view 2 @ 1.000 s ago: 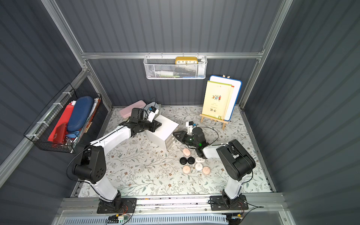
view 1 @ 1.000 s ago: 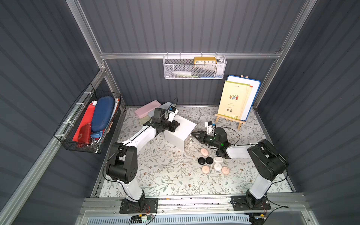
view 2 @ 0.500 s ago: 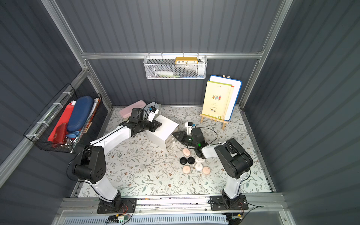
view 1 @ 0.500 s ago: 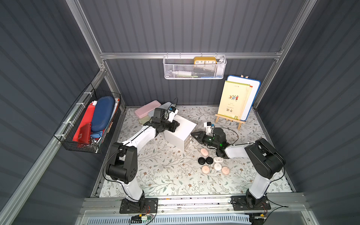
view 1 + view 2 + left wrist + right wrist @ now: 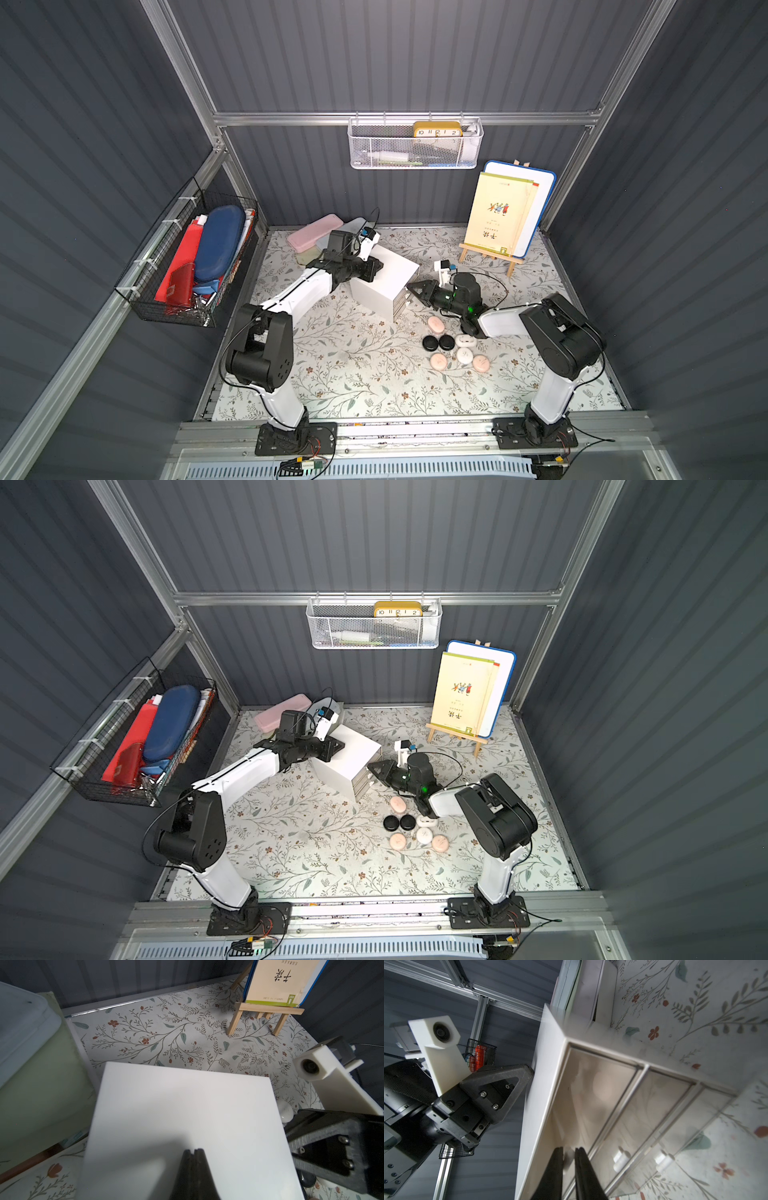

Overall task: Put the bluetooth earphones in the drawer according to color
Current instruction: Open the drawer in the storage box.

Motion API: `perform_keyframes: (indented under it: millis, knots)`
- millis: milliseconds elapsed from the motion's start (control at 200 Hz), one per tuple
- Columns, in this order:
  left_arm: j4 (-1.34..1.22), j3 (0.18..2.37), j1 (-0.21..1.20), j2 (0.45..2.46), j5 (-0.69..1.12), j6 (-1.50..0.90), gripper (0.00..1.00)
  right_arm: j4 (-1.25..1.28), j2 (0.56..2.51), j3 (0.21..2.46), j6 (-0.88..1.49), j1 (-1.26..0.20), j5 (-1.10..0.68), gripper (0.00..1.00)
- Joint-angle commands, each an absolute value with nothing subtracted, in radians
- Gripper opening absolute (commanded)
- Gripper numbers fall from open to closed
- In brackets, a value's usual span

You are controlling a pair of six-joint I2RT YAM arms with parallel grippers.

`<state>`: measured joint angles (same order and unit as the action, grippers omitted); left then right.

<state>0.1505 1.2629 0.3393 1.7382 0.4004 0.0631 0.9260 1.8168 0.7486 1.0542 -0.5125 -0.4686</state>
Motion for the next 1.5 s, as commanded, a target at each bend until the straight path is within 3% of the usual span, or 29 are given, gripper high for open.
perform_keyframes:
  millis: [0, 240, 1496]
  knots:
    - [0.218, 1.248, 0.333, 1.747, 0.400, 0.085, 0.00, 0.957, 1.836, 0.779, 1.054, -0.523, -0.462, 0.13]
    - [0.216, 1.247, 0.333, 1.746, 0.400, 0.086, 0.00, 0.953, 1.821, 0.764, 1.054, -0.523, -0.459, 0.00]
    - [0.227, 1.259, 0.333, 1.755, 0.394, 0.084, 0.00, 0.958, 1.706, 0.549, 1.023, -0.454, -0.481, 0.00]
